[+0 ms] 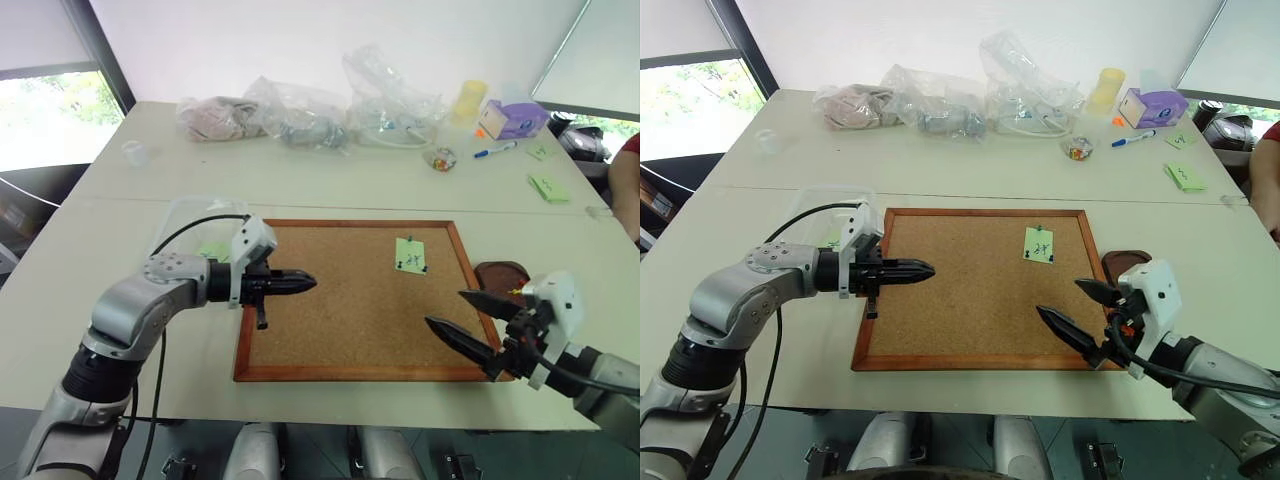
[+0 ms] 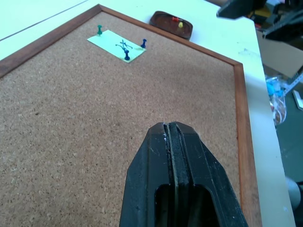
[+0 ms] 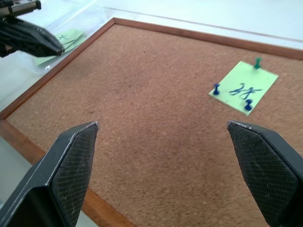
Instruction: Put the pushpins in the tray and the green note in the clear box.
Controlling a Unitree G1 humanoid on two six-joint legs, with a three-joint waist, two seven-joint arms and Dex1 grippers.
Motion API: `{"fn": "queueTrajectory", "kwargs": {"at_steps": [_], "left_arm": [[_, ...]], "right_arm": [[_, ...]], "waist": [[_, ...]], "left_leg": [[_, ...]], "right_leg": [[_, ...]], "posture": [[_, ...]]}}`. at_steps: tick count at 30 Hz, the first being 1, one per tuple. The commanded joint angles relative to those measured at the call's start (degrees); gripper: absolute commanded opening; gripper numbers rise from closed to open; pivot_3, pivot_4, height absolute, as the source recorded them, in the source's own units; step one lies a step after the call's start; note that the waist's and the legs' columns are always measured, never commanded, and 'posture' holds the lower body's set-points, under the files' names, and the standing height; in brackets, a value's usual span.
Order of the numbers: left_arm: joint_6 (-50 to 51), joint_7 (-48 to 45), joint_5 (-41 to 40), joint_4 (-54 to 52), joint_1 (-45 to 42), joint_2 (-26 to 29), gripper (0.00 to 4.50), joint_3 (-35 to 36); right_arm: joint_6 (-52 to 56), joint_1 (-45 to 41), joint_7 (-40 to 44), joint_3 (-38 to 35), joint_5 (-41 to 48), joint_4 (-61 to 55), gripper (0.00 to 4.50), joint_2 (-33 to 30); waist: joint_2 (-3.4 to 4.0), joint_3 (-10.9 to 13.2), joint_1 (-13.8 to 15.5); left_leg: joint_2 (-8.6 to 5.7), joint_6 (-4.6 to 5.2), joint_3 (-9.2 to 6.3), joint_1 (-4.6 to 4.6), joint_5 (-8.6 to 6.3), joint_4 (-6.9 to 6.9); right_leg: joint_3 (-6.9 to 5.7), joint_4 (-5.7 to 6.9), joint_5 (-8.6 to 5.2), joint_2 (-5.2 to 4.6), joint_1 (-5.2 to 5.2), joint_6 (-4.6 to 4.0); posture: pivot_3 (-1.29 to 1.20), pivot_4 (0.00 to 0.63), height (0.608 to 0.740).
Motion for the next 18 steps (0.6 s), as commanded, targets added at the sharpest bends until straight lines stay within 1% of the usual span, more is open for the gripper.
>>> {"fn": "queueTrajectory", "kwargs": {"at_steps": [1,5,13,17,18], "left_arm": [[-0.8,0.3,-0.9,-2.4,0.5,0.0,0.05,1.8],[0.3,1.0,-2.4,-2.2,0.2,-0.6,0.05,2.7],[-0.1,1.6,-1.5,-1.7,-0.7,-1.0,0.05,1.6],[-2.5,2.8,0.7,-0.2,-2.7,-2.6,0.05,0.8],[-2.3,3.2,0.1,0.4,-4.2,-3.4,0.05,1.6]], "right_arm": [[-0.7,-0.6,-0.2,-0.3,-0.7,-0.8,4.50,-0.2],[-0.8,-0.6,0.0,-0.6,-0.6,-0.6,4.50,-0.1],[-1.0,0.1,-0.5,-0.6,-0.7,-1.1,4.50,0.6],[-0.8,-0.2,-0.3,-1.1,-1.0,0.0,4.50,0.4],[-0.4,-0.7,-0.5,-1.9,-0.5,0.7,4.50,0.0]], "waist": [[0.00,0.0,0.0],[0.00,0.0,0.0],[0.00,0.0,0.0],[0.00,0.0,0.0],[0.00,0.0,0.0]], "left_leg": [[0.00,0.00,0.00,0.00,0.00,0.00],[0.00,0.00,-0.01,0.00,0.00,0.00],[-0.01,0.00,0.00,0.00,0.00,0.00],[-0.02,0.00,0.00,0.00,0.00,0.01],[-0.03,0.00,0.00,0.00,0.00,0.01]], "right_leg": [[0.00,0.00,0.00,0.00,0.00,0.00],[0.00,0.01,0.00,0.01,0.00,0.00],[0.00,0.00,0.00,0.01,0.00,0.00],[0.00,0.00,0.00,0.00,0.01,0.00],[0.00,0.00,0.00,0.00,0.02,0.01]], "posture": [[0.00,0.150,0.737],[0.00,0.150,0.737],[0.00,0.150,0.737],[0.00,0.150,0.737],[0.00,0.150,0.737]]}}
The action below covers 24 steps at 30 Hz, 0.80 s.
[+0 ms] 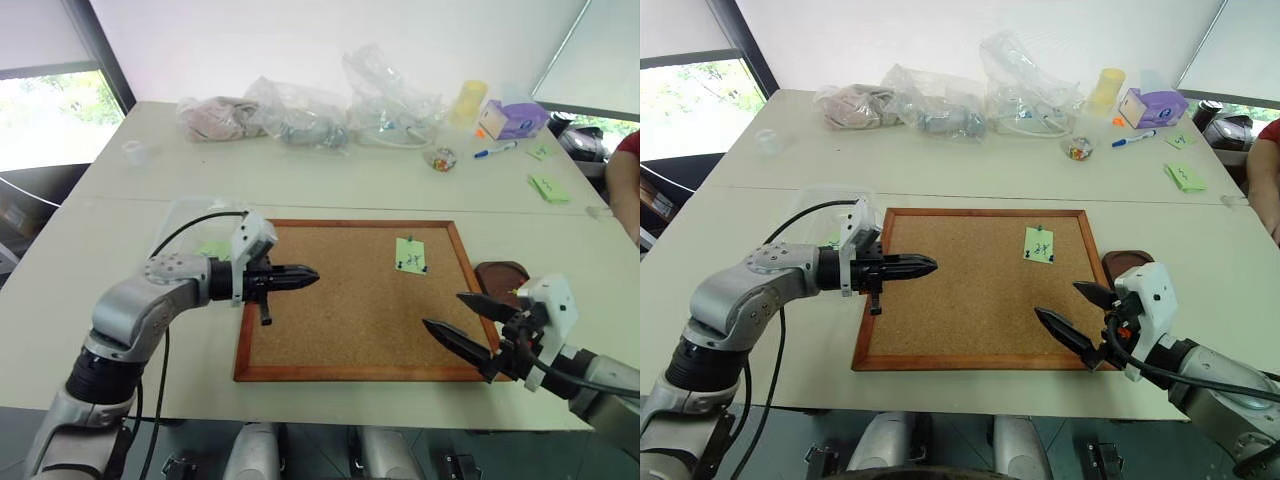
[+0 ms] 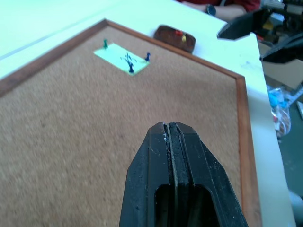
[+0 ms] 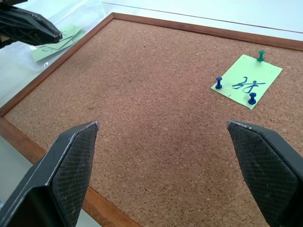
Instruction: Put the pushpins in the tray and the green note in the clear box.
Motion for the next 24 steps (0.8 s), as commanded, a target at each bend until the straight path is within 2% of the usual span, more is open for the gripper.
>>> {"fn": "queueTrajectory", "kwargs": {"at_steps": [1,5,9,11,14,16,24], "left_arm": [[-1.4,0.9,-0.2,0.9,-4.2,-1.6,0.05,1.2],[-2.3,0.0,-0.3,1.9,-7.0,-3.3,0.05,0.6],[-7.8,-2.1,6.5,6.5,-7.5,-4.4,0.05,-6.4],[-12.3,-1.8,11.7,11.8,-7.6,-5.5,0.05,-10.2],[-16.0,-3.3,14.9,15.4,-7.5,-6.2,0.05,-12.5],[-17.5,-4.1,16.9,16.7,-7.8,-6.1,0.05,-14.0],[-19.0,-6.0,23.1,17.1,-5.8,-4.3,0.05,-17.6]], "right_arm": [[0.0,-1.3,-0.2,-2.8,0.9,1.1,4.50,-1.0],[0.8,-3.1,-1.5,-4.5,2.0,3.0,4.50,-1.4],[-1.1,-9.0,-4.5,-2.6,-1.1,5.4,4.50,-0.1],[-2.0,-15.6,-7.8,2.2,-6.3,9.1,4.50,1.2],[-3.2,-22.1,-10.1,7.3,-12.2,14.4,4.50,3.3],[-4.8,-29.0,-10.8,12.4,-17.7,22.0,4.50,5.1],[-8.7,-42.6,-5.7,21.3,-28.3,41.3,4.50,9.1]], "waist": [[0.00,0.0,0.0],[-0.01,0.0,0.0],[0.01,0.0,-0.2],[0.02,0.0,-0.3],[-0.01,0.0,-0.1],[-0.02,0.0,-0.3],[0.13,0.0,-0.2]], "left_leg": [[-0.03,0.00,0.00,0.00,0.00,0.00],[-0.06,0.00,0.01,-0.01,0.00,0.01],[-0.10,0.00,0.01,0.02,0.00,0.00],[-0.13,0.00,0.02,0.06,0.00,0.01],[-0.16,0.00,0.00,0.01,0.01,0.01],[-0.14,0.00,0.01,-0.03,0.00,0.00],[-0.16,0.01,0.10,-0.06,0.01,0.01]], "right_leg": [[0.00,0.00,0.00,0.01,0.00,0.00],[0.00,-0.01,0.01,0.00,0.00,0.02],[0.00,0.01,0.04,0.05,0.01,0.08],[0.03,0.00,0.02,0.05,0.03,0.02],[0.01,0.01,0.01,0.06,-0.02,0.00],[0.01,0.01,0.04,0.07,-0.07,0.06],[0.03,0.02,0.10,0.02,-0.11,0.16]], "posture": [[0.00,0.150,0.737],[0.00,0.150,0.737],[0.00,0.150,0.737],[0.00,0.150,0.737],[0.00,0.150,0.737],[0.00,0.150,0.737],[0.00,0.150,0.737]]}}
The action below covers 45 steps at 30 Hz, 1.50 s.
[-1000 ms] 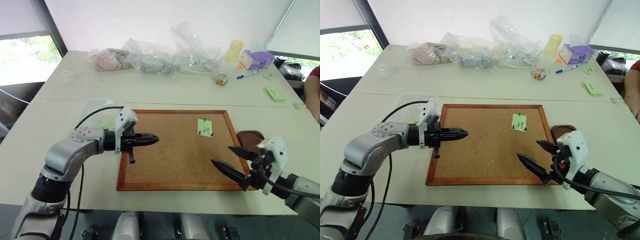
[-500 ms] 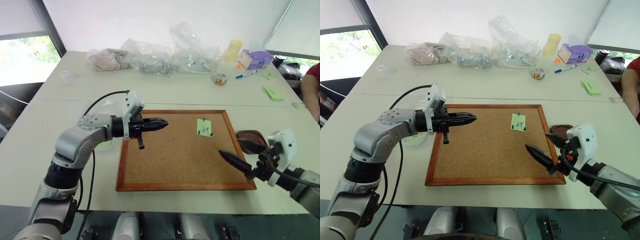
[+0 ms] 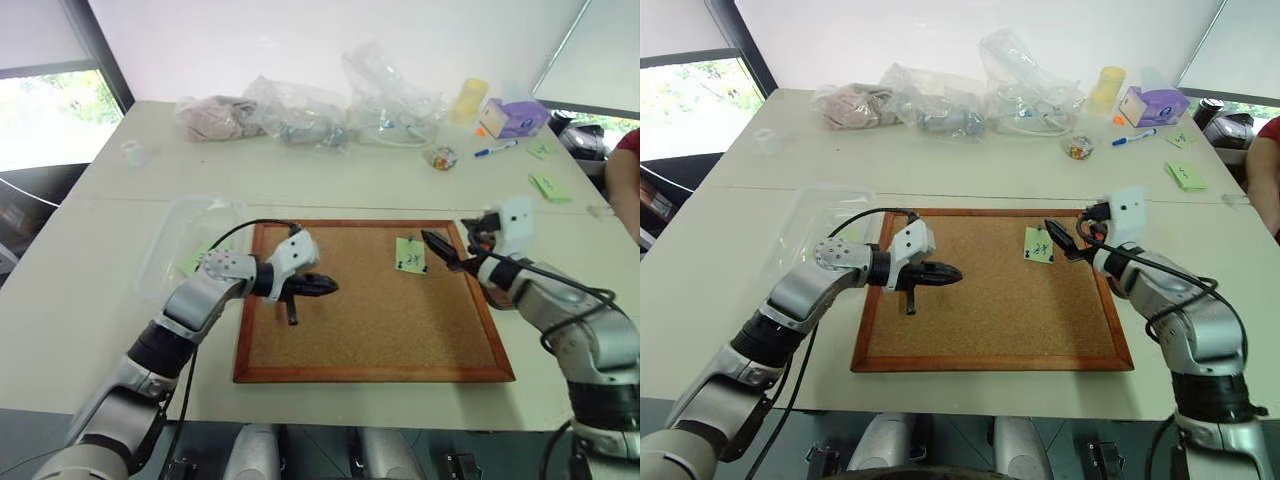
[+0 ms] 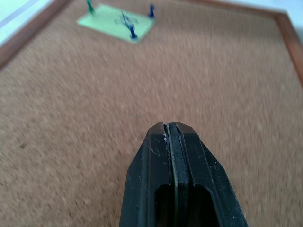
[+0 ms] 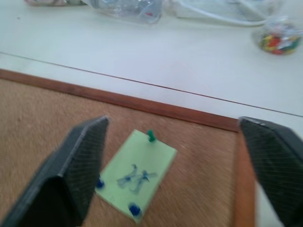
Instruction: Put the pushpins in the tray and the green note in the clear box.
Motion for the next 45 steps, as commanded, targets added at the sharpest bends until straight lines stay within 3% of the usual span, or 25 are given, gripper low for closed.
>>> {"fn": "queueTrajectory", "kwargs": {"at_steps": [1,8,21,24,31,39,45], "left_arm": [[-0.8,-0.3,3.0,-0.5,0.5,0.4,0.05,-1.6],[0.6,1.5,7.2,0.3,1.0,0.6,0.05,-2.6],[2.8,1.6,7.4,-2.0,2.0,0.0,0.05,-2.4],[2.6,1.6,7.6,-1.8,1.9,-0.1,0.00,-2.5],[2.4,1.7,7.9,-1.8,1.9,-0.1,0.00,-2.5],[2.0,1.6,8.2,-1.2,1.7,-0.2,0.00,-2.6],[3.3,1.2,8.6,-1.5,1.9,0.1,0.00,-3.3]], "right_arm": [[-2.5,-4.0,2.7,1.4,-3.4,6.0,4.50,1.6],[-4.4,-9.8,7.2,4.9,-8.4,14.7,4.50,4.7],[-6.1,-11.6,9.4,5.3,-13.8,19.6,4.50,8.0],[-6.2,-11.8,9.7,4.9,-14.1,20.4,3.67,8.7],[-5.7,-11.5,9.7,4.4,-14.5,20.5,0.06,9.1],[-5.8,-11.0,9.2,2.7,-14.7,19.6,0.02,9.9],[-12.6,-9.8,7.1,-0.6,-14.9,17.9,0.02,11.3]], "waist": [[0.01,0.0,0.0],[0.08,-0.1,0.0],[0.11,-0.1,0.0],[0.11,-0.1,0.0],[0.12,-0.1,0.0],[0.14,-0.1,0.0],[0.14,-0.1,0.0]], "left_leg": [[0.00,0.00,0.00,0.00,0.00,0.00],[0.03,0.00,0.01,0.03,0.00,0.00],[0.05,-0.01,0.01,0.07,0.00,0.01],[0.05,-0.01,0.01,0.07,0.00,0.01],[0.05,-0.01,0.02,0.08,0.00,0.01],[0.05,-0.01,0.02,0.08,0.01,0.01],[0.05,-0.01,0.02,0.08,0.01,0.01]], "right_leg": [[0.00,0.01,0.01,0.00,0.00,0.01],[-0.01,0.04,0.02,0.01,0.01,0.04],[-0.01,0.09,0.03,0.01,0.05,0.05],[-0.01,0.09,0.03,0.00,0.05,0.05],[-0.01,0.09,0.03,0.00,0.05,0.05],[-0.01,0.10,0.03,0.00,0.05,0.05],[-0.01,0.09,0.03,0.00,0.05,0.05]], "posture": [[0.00,0.150,0.737],[0.00,0.150,0.737],[0.00,0.150,0.737],[0.00,0.150,0.737],[0.00,0.150,0.737],[0.00,0.150,0.737],[0.00,0.150,0.737]]}}
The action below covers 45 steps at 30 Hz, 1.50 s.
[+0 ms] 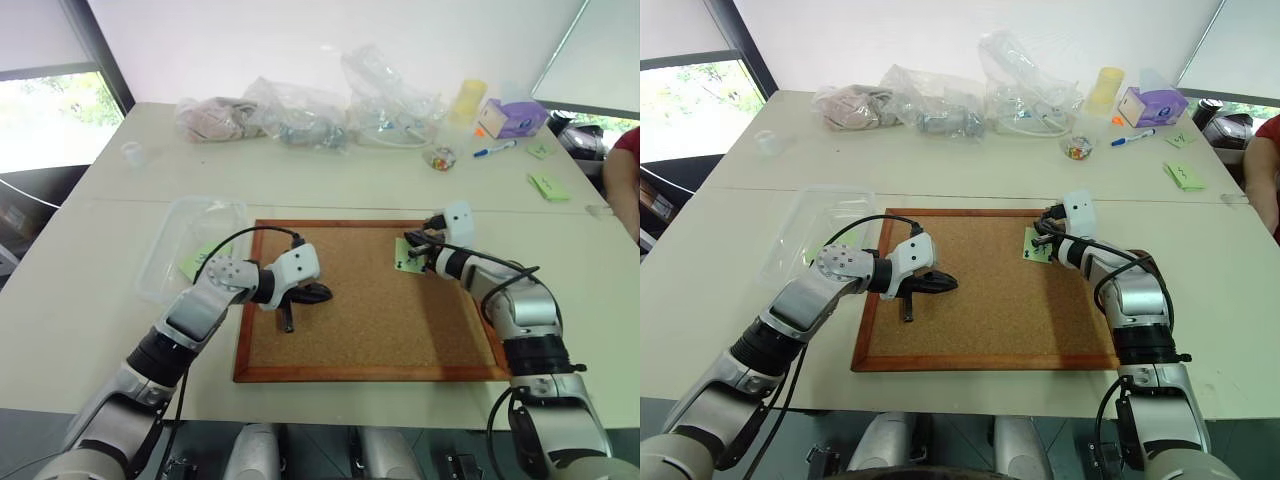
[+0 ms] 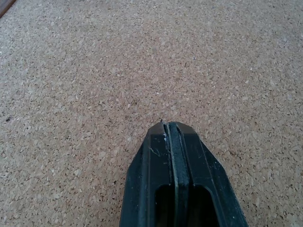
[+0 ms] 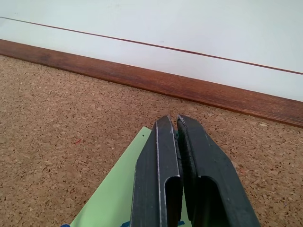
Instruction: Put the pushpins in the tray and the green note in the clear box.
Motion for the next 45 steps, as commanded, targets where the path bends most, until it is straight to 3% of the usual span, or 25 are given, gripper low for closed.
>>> {"fn": "queueTrajectory", "kwargs": {"at_steps": [1,13,20,24,29,42,45], "left_arm": [[2.2,0.1,2.3,1.1,1.0,0.6,0.00,-2.0],[2.7,-0.8,2.8,1.0,0.7,0.3,0.00,-2.2],[1.6,-0.6,2.9,0.3,0.7,0.0,0.00,-1.9],[1.3,-0.7,3.2,0.6,0.4,-0.7,0.00,-1.9],[0.6,-1.3,3.6,1.6,0.1,-1.1,0.00,-2.1],[-1.1,-1.8,4.8,3.5,-0.4,-1.9,0.00,-1.8],[-1.1,-1.8,4.8,3.5,-0.4,-1.9,0.00,-1.7]], "right_arm": [[-6.5,-0.3,-2.0,-4.5,-0.2,-3.3,0.02,0.7],[-10.3,1.5,-4.8,-8.5,1.0,-5.6,0.02,1.9],[-4.3,16.0,-10.8,-19.4,2.5,-23.3,0.02,-1.8],[-1.0,23.9,-12.7,-22.0,2.5,-28.9,0.02,-1.1],[-0.3,28.2,-13.3,-22.0,2.1,-30.1,0.02,0.0],[-1.2,29.3,-13.1,-21.7,1.0,-24.8,0.02,0.6],[-1.1,29.2,-13.0,-21.6,1.2,-24.7,0.95,0.6]], "waist": [[0.01,0.0,0.0],[0.11,-0.1,-0.1],[0.14,-0.1,0.1],[0.40,-0.3,-0.1],[0.52,-0.3,0.0],[0.54,-0.4,0.1],[0.55,-0.4,0.1]], "left_leg": [[-0.01,0.00,0.00,0.00,0.00,0.00],[0.01,0.00,0.01,0.02,0.00,-0.01],[0.05,0.00,-0.06,-0.04,0.00,-0.02],[0.03,0.00,-0.05,0.06,0.00,-0.02],[-0.01,0.00,-0.05,0.08,0.00,-0.01],[-0.08,0.01,-0.08,0.07,0.00,-0.01],[-0.08,0.01,-0.09,0.07,0.00,-0.01]], "right_leg": [[0.00,0.00,0.00,0.00,0.00,0.00],[0.00,0.00,0.00,0.01,0.01,0.00],[0.01,-0.04,0.00,-0.04,0.01,0.01],[0.01,-0.03,-0.01,0.01,0.09,-0.01],[0.04,-0.04,-0.12,0.00,0.11,-0.20],[0.04,-0.06,-0.12,-0.03,0.15,-0.20],[0.04,-0.06,-0.12,-0.03,0.15,-0.20]], "posture": [[0.00,0.150,0.737],[0.00,0.150,0.737],[0.00,0.150,0.737],[0.00,0.150,0.737],[0.00,0.150,0.737],[0.00,0.150,0.737],[0.00,0.150,0.737]]}}
